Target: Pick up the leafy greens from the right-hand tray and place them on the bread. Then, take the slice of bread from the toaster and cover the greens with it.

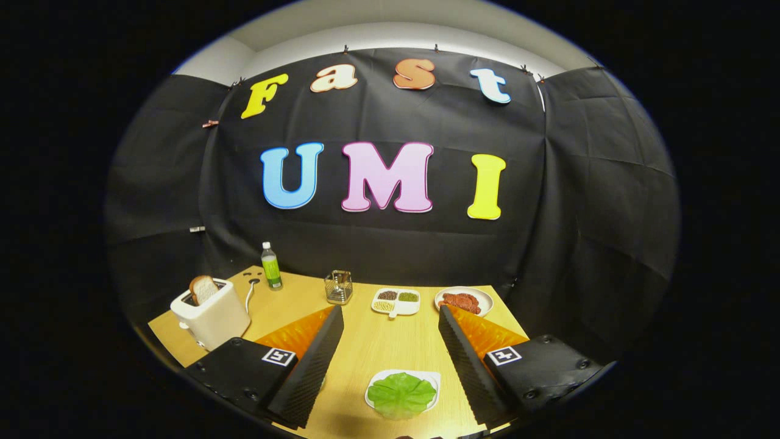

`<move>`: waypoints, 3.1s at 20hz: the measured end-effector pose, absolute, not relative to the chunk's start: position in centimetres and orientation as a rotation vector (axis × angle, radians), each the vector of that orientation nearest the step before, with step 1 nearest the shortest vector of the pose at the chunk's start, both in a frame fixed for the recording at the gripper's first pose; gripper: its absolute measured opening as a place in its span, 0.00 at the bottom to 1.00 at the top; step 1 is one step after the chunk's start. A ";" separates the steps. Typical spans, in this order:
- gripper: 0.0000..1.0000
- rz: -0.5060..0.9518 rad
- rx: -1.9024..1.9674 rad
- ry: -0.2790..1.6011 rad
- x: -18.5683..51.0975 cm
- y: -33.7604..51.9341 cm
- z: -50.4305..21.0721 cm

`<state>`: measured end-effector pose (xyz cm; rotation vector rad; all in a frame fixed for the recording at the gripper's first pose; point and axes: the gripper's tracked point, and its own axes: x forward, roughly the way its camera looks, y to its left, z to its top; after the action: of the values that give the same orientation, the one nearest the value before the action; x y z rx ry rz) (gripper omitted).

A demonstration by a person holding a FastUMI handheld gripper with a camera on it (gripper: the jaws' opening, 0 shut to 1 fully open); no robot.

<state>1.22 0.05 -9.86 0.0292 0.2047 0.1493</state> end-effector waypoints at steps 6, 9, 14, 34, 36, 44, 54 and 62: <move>0.98 0.199 0.013 0.382 2.5 0.2 -17.8; 0.98 0.224 0.005 0.522 2.7 0.1 -23.4; 0.98 0.259 0.004 0.736 2.5 -0.1 -31.9; 0.60 0.338 -0.102 0.985 2.2 0.3 -40.1; 0.22 0.331 -0.094 0.997 2.2 0.2 -39.9; 0.06 0.330 -0.049 1.048 2.3 0.2 -39.8; 0.06 0.411 -0.101 0.896 3.2 4.1 -29.8; 0.06 0.582 -0.107 0.852 2.9 13.7 -25.2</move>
<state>2.92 13.70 -25.24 -0.1070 0.8521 0.5821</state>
